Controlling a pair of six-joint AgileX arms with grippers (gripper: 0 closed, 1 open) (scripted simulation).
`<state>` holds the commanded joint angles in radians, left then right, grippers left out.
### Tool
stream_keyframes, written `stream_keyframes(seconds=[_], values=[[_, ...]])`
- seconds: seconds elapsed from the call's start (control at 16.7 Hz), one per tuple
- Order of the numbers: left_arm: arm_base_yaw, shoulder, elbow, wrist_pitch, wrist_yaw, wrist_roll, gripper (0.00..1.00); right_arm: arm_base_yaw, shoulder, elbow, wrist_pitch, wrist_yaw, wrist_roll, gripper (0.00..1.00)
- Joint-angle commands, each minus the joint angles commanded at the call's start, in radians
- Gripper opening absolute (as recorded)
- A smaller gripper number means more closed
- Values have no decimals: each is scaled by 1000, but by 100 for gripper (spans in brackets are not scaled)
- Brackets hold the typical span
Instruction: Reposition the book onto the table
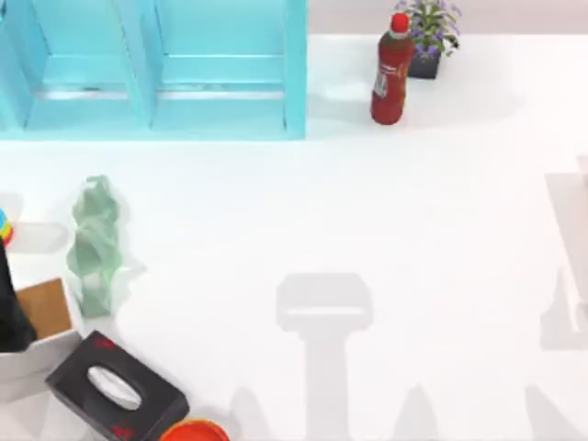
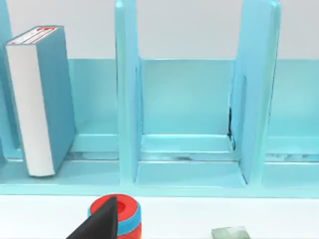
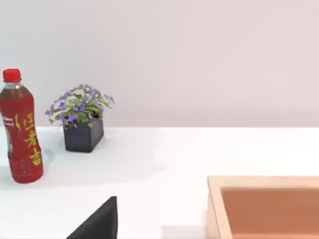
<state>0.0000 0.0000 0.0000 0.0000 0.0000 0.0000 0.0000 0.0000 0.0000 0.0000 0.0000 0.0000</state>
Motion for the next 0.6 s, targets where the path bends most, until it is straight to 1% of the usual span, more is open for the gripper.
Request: stream_keyframes(seconds=[0.18,0.3,0.42,0.6], values=[[3,10,6,6,4,1,100,0,0,0,0,0,0,100],[20,62,36,34,22,6,100,0,0,0,0,0,0,100],[48,157,89,82,54,14,100,0,0,0,0,0,0,100],[108,375,198,183,119,31,100,0,0,0,0,0,0,100]])
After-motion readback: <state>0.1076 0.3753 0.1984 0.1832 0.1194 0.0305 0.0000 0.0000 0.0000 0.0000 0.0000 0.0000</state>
